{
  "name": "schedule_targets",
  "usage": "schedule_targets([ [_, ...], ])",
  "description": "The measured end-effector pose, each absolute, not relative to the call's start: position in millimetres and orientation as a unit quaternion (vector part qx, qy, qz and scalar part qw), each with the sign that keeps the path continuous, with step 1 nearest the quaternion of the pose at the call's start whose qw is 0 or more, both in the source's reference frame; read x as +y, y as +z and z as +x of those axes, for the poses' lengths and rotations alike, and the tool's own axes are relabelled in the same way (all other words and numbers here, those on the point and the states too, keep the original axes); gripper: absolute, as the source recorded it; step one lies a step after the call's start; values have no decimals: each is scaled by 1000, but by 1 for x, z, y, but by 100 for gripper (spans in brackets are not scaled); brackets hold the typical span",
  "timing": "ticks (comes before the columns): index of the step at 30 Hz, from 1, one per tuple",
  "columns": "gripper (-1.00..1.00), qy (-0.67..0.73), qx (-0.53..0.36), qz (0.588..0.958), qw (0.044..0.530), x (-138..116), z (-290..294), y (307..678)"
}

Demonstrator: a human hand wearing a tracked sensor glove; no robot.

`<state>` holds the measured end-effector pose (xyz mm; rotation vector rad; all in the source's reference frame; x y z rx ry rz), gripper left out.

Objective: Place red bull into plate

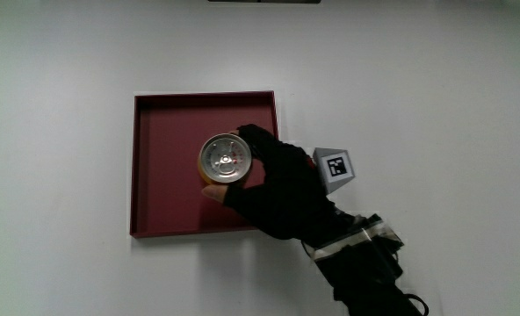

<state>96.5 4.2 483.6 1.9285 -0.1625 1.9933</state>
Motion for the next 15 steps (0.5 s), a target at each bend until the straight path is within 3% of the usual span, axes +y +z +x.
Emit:
schedule_targets([
  [3, 0, 703, -58, 682, 193, 4, 83, 493],
  [6, 0, 674, -48, 706, 215, 5, 74, 503],
  [15, 0, 653, -7, 709, 265, 10, 63, 524],
])
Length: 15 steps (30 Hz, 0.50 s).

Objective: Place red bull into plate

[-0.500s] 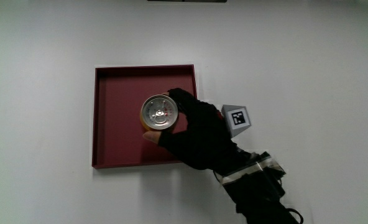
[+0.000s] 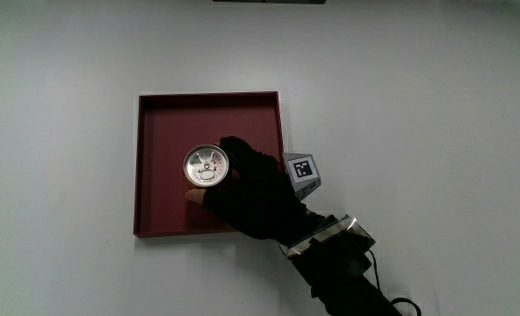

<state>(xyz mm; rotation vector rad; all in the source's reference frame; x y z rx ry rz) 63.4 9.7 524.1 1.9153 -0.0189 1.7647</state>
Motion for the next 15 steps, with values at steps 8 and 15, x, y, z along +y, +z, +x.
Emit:
schedule_targets([
  [8, 0, 651, 10, 702, 288, 11, 63, 534],
  [15, -4, 656, 11, 694, 296, 13, 64, 539],
])
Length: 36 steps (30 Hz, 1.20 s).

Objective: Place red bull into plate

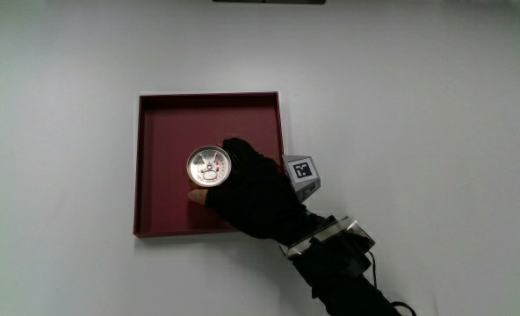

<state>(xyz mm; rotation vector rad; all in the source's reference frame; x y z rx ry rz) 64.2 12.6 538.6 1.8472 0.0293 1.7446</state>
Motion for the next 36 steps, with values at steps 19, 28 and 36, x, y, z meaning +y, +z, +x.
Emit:
schedule_targets([
  [19, -87, 693, -11, 655, 302, 12, 78, 527],
  [28, -100, 631, -70, 690, 348, 12, 117, 465],
  [36, -100, 547, -119, 746, 361, 22, 157, 437],
])
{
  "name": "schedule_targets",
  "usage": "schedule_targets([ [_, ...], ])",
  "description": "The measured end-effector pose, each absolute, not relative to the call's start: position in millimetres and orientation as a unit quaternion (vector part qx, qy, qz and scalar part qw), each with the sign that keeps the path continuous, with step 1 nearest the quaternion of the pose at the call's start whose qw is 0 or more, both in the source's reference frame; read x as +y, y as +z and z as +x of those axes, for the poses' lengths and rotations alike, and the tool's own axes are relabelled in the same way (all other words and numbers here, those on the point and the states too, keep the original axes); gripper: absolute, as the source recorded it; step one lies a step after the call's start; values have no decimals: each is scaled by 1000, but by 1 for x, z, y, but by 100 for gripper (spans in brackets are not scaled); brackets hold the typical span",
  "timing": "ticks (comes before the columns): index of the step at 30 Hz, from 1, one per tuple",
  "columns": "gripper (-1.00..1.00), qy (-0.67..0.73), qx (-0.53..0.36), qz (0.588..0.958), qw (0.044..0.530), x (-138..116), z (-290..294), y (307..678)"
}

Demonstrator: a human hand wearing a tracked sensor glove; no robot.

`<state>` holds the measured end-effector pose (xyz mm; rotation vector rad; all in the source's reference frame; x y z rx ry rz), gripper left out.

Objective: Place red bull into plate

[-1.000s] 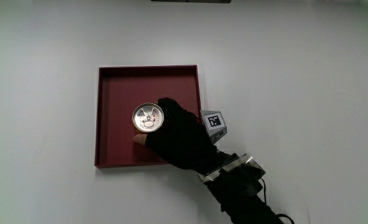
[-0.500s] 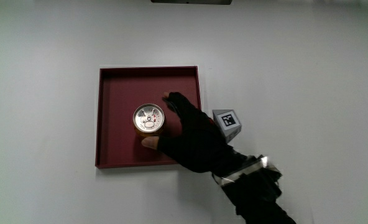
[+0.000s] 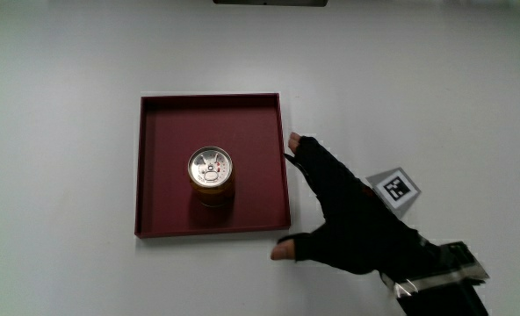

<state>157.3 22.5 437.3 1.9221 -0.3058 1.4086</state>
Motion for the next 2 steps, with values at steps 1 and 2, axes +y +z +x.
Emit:
schedule_targets([
  [1, -100, 562, -125, 734, 359, 24, 159, 432],
  [2, -100, 535, -134, 755, 355, 24, 164, 433],
])
